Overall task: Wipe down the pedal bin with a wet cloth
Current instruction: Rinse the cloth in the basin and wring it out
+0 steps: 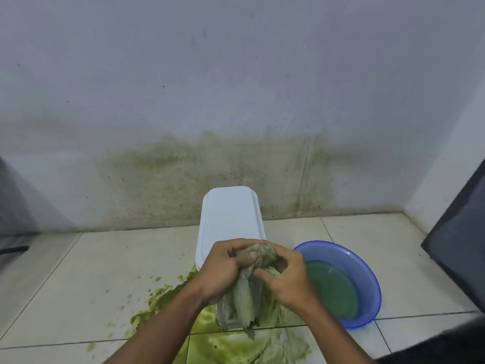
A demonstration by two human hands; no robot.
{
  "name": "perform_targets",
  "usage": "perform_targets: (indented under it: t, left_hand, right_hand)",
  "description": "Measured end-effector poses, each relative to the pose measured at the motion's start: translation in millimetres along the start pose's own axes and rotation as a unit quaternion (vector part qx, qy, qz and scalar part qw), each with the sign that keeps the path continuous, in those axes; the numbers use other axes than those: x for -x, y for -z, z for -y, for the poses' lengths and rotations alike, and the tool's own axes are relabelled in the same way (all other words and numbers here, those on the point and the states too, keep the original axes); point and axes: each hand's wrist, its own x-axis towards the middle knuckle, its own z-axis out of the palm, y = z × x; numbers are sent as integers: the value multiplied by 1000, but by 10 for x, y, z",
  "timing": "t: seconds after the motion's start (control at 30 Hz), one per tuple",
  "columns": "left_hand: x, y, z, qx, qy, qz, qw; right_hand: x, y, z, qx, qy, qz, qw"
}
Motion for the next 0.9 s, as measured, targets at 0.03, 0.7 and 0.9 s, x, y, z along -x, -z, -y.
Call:
perform_targets:
  t: [0.03, 0.7, 0.9]
  left_hand:
    - [-2, -57, -29, 9, -8, -17, 1000]
    - [-218, -860, -966, -413, -185, 53, 890]
    - [-336, -894, -1197, -533, -196, 97, 817]
  right_hand:
    - [3, 78, 21, -25, -15, 3, 1000]
    - [163, 1391, 219, 208, 58, -8, 976]
    - [173, 1571, 203, 121, 2, -41, 992]
